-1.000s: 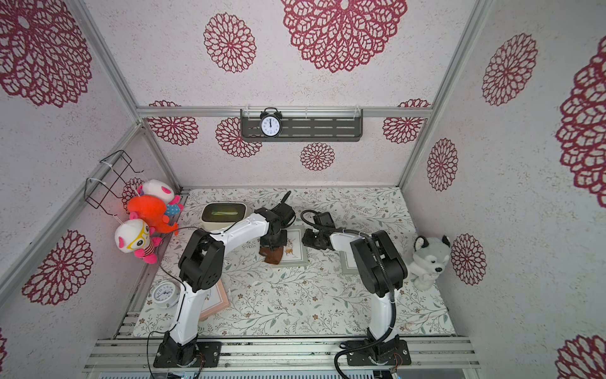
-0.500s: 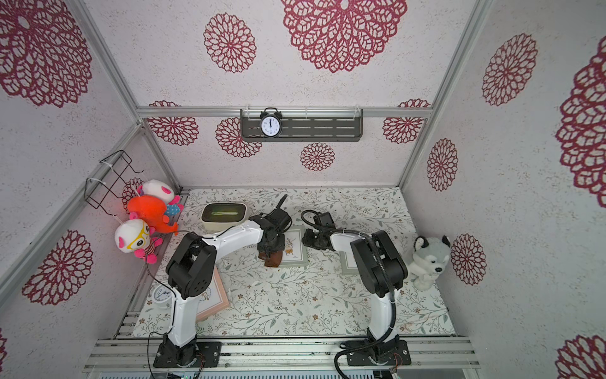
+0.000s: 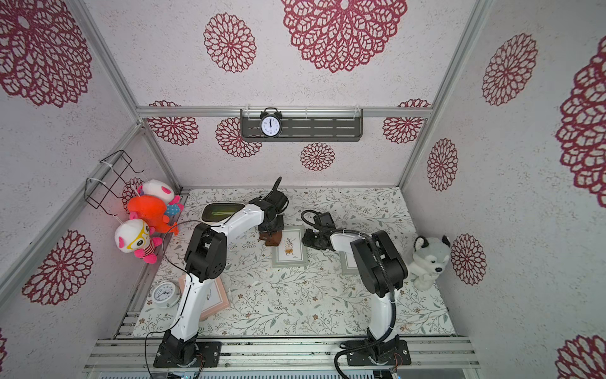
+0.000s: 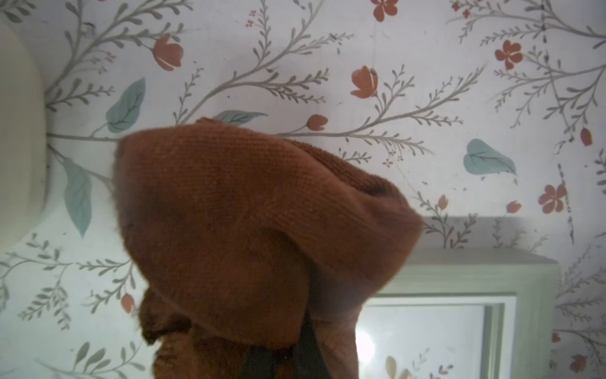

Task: Wipe the picture frame with a cloth
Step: Wipe the dirt from the picture frame.

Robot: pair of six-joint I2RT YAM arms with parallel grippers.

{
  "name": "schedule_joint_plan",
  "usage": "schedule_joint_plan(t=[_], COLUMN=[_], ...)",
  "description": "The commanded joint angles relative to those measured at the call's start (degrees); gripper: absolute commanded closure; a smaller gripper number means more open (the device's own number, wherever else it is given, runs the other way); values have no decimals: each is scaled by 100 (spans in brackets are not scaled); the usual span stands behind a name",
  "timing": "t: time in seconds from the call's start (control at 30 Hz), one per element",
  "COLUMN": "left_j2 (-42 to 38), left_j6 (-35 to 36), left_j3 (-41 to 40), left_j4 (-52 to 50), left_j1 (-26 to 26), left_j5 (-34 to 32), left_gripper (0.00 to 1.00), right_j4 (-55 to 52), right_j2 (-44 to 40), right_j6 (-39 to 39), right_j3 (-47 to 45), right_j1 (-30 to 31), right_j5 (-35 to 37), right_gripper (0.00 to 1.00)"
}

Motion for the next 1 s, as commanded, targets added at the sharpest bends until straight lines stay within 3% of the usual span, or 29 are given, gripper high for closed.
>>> schedule_joint_plan(t=[0.0,0.13,0.23,0.5,0.6,0.7,0.83,0.97], left_j2=[-482,-1211,-1191,521,868,520,-584,-1264], left_j6=[-224,-641,-590,235,296,171,-248,-558], left_j3=[-1099,-2194,-2139,666,1194,528,-1248,-2267], left_j4=[-241,60,127,-512,-842,-665,11,396], left_j1=[-400,-779,-758,-49,59,-38,-352,-538], left_j5=[256,320,120,-208,-171,-5,306,476], left_gripper=[100,100,100,100,100,100,100,100], right_j4=[-699,-705,-692,-597,-516,-442,-421,-433], right_j2=[74,-8,-26,-1,17,-14,-79,-135], right_j6=[33,42,56,115,159,206,211,207], right_j3=[-274,-336,-348,-353,-378,-452,-546,-600], right_j1=[-7,-5,-4,-11,-10,-11,-7,-18], right_j5=[192,146,128,240,180,133,95,76], right_gripper=[69,69,69,69,69,69,69,69])
